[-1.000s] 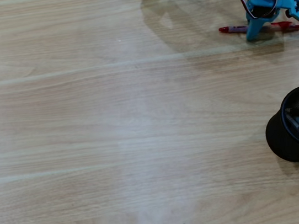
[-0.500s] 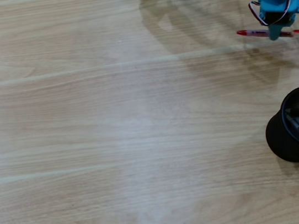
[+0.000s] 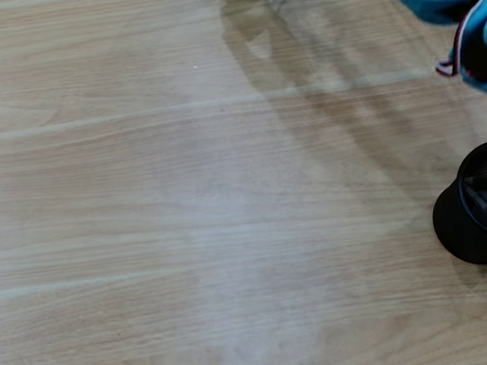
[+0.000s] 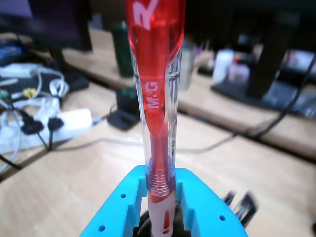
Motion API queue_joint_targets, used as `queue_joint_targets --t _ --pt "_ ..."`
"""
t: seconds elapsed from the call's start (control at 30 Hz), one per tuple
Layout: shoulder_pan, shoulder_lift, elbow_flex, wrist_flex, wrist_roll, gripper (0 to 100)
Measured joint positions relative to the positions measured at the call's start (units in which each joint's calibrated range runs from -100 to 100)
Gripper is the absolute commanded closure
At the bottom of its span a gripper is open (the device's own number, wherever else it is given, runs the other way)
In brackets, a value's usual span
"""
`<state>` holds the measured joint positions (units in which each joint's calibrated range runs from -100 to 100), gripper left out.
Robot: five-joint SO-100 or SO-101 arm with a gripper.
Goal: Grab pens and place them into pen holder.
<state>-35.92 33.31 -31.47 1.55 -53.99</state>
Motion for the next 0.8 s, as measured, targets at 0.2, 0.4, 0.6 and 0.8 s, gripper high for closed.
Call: queue_joint_targets --t 0.2,0.4,0.6,0.8 --pt "0.9 3.2 6.8 -8.2 -1.1 92" --pt "2.3 3.2 8.3 -9.2 -0.6 88" --pt "2.4 3.2 8.3 -9.2 1.5 88" --pt "2.4 -5.5 12.8 -1.9 11.2 87"
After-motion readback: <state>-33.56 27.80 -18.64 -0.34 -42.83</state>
